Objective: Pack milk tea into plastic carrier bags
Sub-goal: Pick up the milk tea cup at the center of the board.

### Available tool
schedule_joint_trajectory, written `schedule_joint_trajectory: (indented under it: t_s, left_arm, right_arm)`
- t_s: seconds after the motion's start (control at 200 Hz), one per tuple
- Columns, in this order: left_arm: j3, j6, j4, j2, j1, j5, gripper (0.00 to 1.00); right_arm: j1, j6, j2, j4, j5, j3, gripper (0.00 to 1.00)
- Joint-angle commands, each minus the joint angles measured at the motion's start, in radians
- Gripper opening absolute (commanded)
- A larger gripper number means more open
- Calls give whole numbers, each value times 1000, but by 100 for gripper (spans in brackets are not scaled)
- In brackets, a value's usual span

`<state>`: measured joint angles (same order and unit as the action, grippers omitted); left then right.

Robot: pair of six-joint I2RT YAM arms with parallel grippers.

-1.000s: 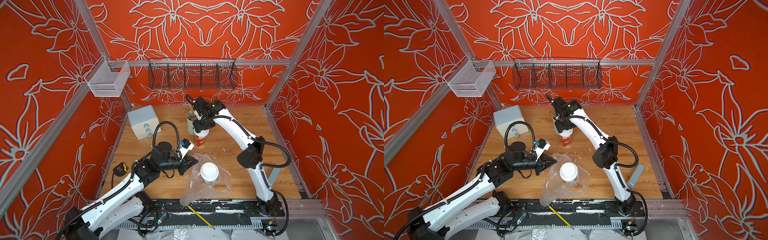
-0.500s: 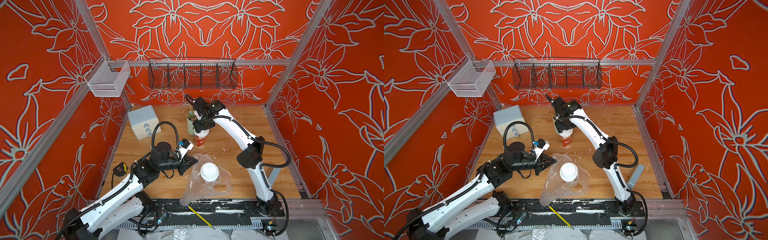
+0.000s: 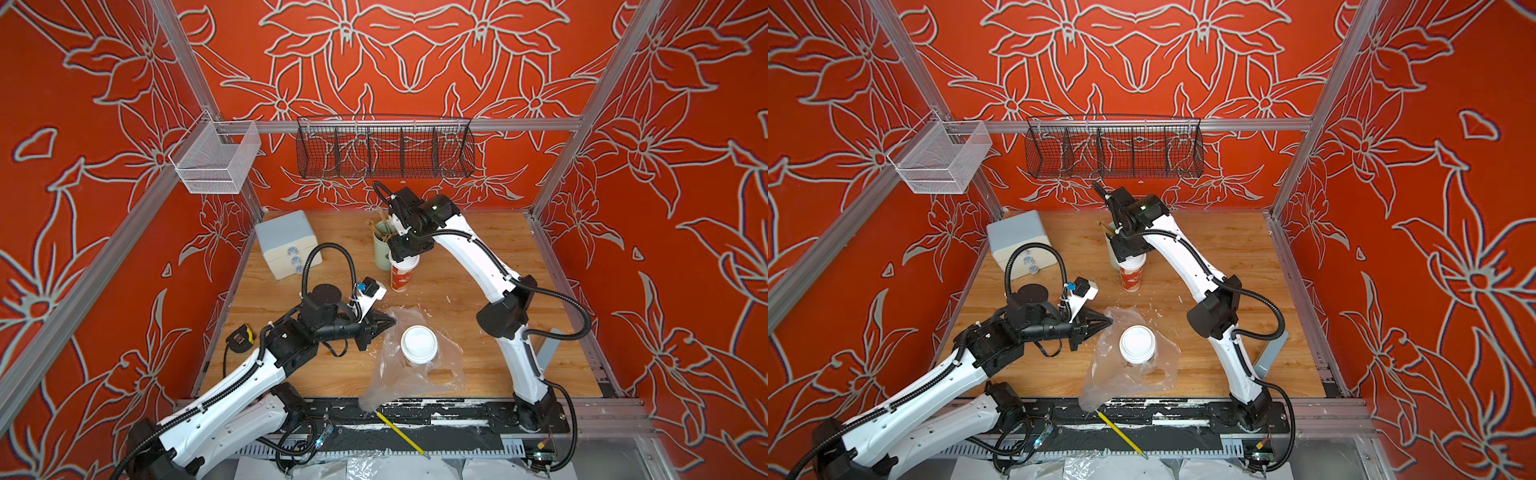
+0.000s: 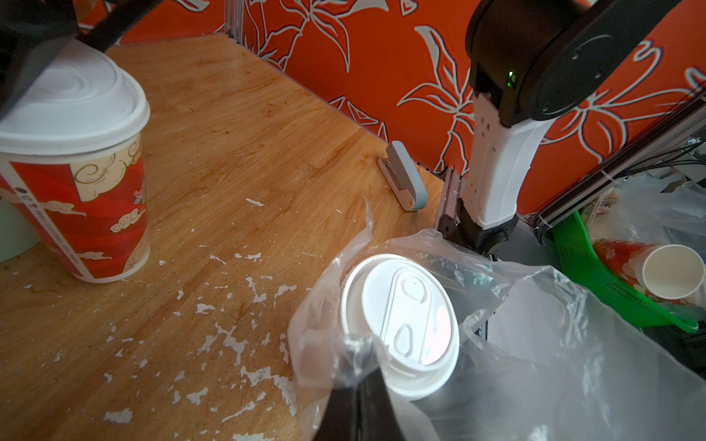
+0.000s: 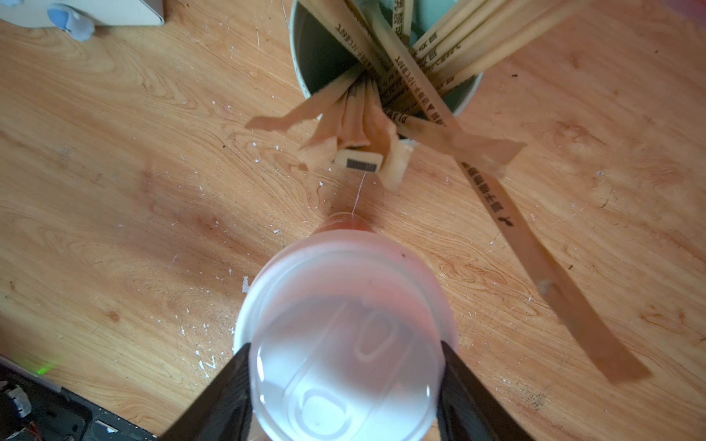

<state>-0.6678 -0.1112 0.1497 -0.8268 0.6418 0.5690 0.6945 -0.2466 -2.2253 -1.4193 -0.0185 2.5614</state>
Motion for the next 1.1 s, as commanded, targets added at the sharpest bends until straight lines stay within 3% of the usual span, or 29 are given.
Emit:
schedule_joint_trajectory:
  t_s: [0.0,0.28,0.626,1.096]
  left_arm:
    - [7,11,0,9,4,-3,0]
    - [11,16,-4,5,4,-8,0]
    - [11,27,0,-9,4,-39,0]
    - [9,38,-8,-43,4,-55,0]
  right_arm:
    - [3,9,55,-50,7,51,10]
    - [-4,10,139,-144,60,142,6]
    - [-7,0,363,-175,109,74,2]
    - [-7,-47,607,-141,275,-67,0]
